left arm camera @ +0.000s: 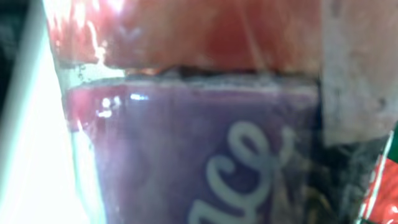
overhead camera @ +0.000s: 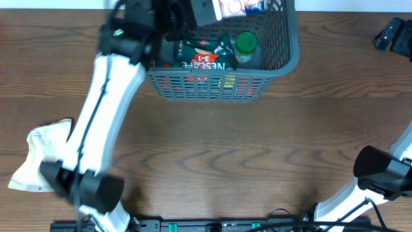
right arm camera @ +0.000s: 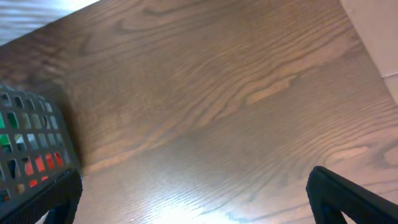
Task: Pack container
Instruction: 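Lift the tissue pack with the left gripper and lower it into the basket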
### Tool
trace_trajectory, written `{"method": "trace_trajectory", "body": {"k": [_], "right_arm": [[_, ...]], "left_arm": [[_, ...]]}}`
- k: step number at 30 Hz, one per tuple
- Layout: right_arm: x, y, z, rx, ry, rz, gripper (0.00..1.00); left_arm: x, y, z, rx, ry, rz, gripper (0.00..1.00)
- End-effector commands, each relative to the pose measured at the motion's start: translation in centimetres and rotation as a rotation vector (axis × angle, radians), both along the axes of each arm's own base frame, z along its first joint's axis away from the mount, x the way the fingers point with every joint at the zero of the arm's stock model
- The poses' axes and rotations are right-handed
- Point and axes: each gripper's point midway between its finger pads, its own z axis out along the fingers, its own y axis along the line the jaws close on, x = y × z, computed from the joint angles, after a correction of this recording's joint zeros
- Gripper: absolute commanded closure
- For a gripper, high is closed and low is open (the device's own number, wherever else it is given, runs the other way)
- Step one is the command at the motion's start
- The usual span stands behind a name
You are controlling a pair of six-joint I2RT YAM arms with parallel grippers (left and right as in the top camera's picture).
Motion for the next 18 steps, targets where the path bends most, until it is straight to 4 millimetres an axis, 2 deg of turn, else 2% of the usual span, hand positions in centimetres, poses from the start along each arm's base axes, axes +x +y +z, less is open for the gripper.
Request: {"method": "trace_trajectory", "body": {"k": [1,5,7,8,12,14,16,18], "right_arm": [[0.2,0.2,-0.1,0.021,-0.005,0.02,0.01],[0.0,0.3,-0.2,0.025,0.003,0.02,0.01],[-0.1,0.4,-0.3,0.027,0.007,0.02,0.01],[-0.1,0.4,-0.3,0.027,0.008,0.02,0.01],[-0.2,0.4,-0.4,0.029,0.012,0.02,0.01],[-0.2,0.4,-0.4,0.029,0.012,0.02,0.01],[-0.2,0.4,-0.4,0.029,0.012,0.02,0.01],[-0.2,0.4,-0.4,0.029,0.012,0.02,0.01]], "left_arm": [[1.0,-1.1,-3.4,0.01,0.064,-0.04,0.94],[1.4,-1.3,-7.5,0.043,0.159,-0.039,0.94],[1.2,-1.2,-8.9,0.056,0.199,-0.039,0.94],[1.0,-1.1,-9.4,0.062,0.216,-0.039,0.89],[0.6,-1.0,-10.1,0.07,0.249,-0.035,0.65],[0.4,-0.9,-10.2,0.069,0.26,-0.031,0.5],[0.2,-0.8,-10.3,0.068,0.277,-0.024,0.05],[0.2,-0.8,-10.3,0.02,0.309,0.032,0.02]]}}
